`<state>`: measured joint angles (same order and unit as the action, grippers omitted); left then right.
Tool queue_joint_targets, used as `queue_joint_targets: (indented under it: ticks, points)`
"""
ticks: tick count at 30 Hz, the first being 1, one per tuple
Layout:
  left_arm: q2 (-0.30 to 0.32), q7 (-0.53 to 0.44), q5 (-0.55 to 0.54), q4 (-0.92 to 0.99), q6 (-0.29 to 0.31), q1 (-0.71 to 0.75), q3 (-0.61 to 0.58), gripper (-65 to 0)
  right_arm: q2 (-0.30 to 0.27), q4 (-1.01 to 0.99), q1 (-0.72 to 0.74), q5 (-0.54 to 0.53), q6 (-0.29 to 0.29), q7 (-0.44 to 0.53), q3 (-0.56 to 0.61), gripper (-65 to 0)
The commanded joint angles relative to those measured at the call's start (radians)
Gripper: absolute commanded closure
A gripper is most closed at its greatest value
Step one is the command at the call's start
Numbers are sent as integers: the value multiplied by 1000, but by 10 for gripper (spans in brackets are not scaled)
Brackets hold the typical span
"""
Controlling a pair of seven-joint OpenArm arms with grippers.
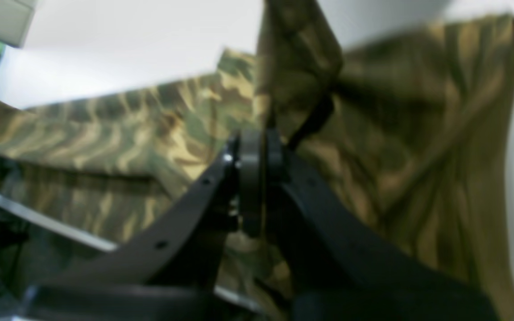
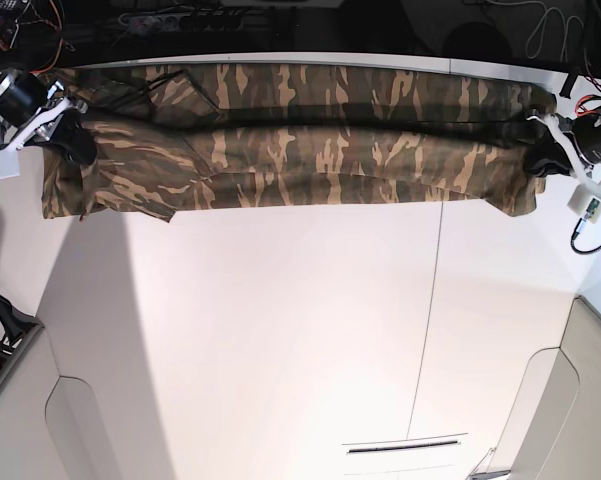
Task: Fold the T-shirt properly
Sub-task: 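Lay the folded strip flat and release with both grippers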
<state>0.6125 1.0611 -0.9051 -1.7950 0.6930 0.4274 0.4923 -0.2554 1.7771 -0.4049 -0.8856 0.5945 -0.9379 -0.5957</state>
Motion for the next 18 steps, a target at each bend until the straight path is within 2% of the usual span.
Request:
queue_joint_targets:
  ticks: [1, 3, 6, 7, 8, 9, 10, 16, 18]
  points:
    - [19, -13, -10, -15, 5, 8, 11, 0, -6, 14, -9, 8, -6, 24, -7, 0]
    - [19, -14, -11, -14, 5, 22, 11, -19, 5, 7, -19, 41, -8, 26, -7, 0]
    - [16, -13, -8, -14, 5, 25, 11, -143, 13, -3, -20, 73, -8, 40, -7, 0]
    - [14, -13, -7, -14, -16, 24, 11, -174, 12, -3, -20, 89, -8, 53, -7, -62]
    - [14, -14, -6, -14, -46, 24, 11, -194, 11, -3, -19, 106, -8, 68, -7, -154]
    - [14, -14, -4, -14, -69, 24, 11, -201, 11, -3, -19, 112, -8, 76, -9, -230]
    - [14, -14, -4, -14, -82, 24, 11, -201, 11, -3, -19, 109, -8, 77, -13, -279]
    - [6, -18, -5, -14, -84, 24, 89, -205, 13, 32, -16, 46, -8, 77, -102, -293]
    - [-10, -17, -23, -14, -84, 24, 141, -264, 13, 47, -3, 22, -7, 73, -148, -293]
